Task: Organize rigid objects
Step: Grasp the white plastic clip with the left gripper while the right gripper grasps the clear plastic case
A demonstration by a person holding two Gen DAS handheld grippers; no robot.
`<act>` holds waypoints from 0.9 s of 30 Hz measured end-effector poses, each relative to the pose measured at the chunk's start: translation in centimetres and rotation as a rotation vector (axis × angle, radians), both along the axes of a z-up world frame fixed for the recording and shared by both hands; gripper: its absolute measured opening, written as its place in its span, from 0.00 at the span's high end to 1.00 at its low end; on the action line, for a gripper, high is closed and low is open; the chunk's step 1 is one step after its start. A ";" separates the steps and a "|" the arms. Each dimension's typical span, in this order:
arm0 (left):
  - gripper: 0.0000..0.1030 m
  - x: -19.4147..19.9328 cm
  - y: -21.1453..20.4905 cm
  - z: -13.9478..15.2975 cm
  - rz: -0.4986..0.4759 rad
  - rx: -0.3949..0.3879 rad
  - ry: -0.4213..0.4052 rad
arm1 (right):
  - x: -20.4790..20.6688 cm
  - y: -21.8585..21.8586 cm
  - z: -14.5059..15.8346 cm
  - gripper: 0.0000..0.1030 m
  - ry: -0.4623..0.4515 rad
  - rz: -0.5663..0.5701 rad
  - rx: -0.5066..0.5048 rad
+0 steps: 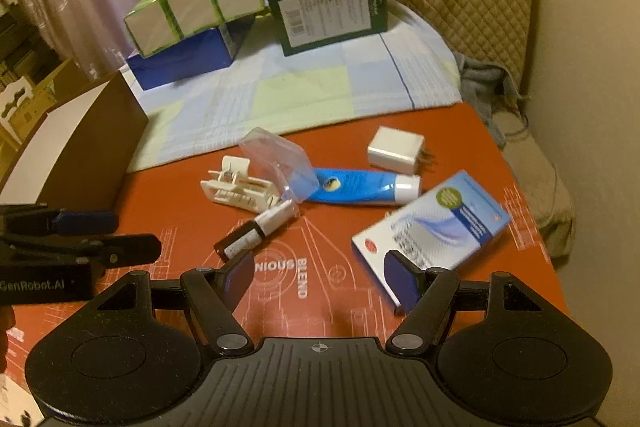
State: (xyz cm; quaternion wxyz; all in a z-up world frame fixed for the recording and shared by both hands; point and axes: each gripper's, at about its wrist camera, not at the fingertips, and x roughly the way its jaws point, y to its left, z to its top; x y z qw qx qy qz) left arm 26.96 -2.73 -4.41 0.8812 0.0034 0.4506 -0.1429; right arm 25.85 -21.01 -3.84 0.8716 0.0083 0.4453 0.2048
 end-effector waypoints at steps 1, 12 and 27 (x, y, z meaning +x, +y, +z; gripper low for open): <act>0.41 0.3 0.0 -0.1 0.003 0.002 -0.003 | 0.3 0.1 -0.2 0.33 -0.007 0.012 0.000; 0.41 4.3 -0.9 -2.5 0.039 0.030 -0.024 | 4.6 3.1 -2.0 0.46 -0.125 0.186 -0.024; 0.51 7.5 -1.8 -5.4 0.027 0.030 -0.013 | 9.1 4.3 -4.9 0.53 -0.127 0.326 -0.083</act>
